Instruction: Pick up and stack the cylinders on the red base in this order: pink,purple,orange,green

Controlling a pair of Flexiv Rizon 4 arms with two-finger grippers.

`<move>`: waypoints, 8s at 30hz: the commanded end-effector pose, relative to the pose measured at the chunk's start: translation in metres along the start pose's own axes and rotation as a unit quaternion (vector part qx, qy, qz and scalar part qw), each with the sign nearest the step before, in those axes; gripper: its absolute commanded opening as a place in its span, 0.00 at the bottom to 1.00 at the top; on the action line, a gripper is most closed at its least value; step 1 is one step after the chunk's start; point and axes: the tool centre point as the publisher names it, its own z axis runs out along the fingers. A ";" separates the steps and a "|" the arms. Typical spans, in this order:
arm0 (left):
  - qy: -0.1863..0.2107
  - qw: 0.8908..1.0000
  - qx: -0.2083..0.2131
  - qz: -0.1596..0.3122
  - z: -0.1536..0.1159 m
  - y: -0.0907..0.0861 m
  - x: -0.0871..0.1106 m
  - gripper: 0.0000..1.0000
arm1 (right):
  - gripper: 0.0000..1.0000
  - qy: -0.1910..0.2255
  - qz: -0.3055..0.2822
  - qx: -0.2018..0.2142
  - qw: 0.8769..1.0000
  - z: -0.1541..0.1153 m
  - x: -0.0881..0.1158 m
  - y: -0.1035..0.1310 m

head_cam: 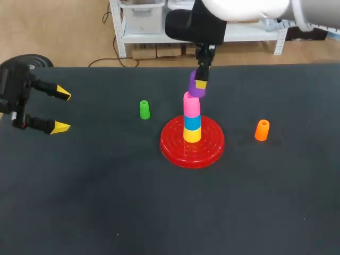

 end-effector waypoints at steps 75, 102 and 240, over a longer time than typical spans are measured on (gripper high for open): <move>-0.001 1.000 -0.002 0.001 0.000 -0.001 0.001 1.00 | 0.00 0.031 -0.023 -0.037 0.999 0.021 -0.009 -0.008; -0.001 1.000 -0.002 0.001 0.000 -0.001 0.001 1.00 | 0.00 0.035 -0.023 -0.029 0.999 0.018 -0.008 -0.018; -0.001 1.000 -0.002 0.001 0.000 -0.001 0.001 1.00 | 0.00 0.031 -0.047 -0.012 0.998 0.018 -0.001 -0.010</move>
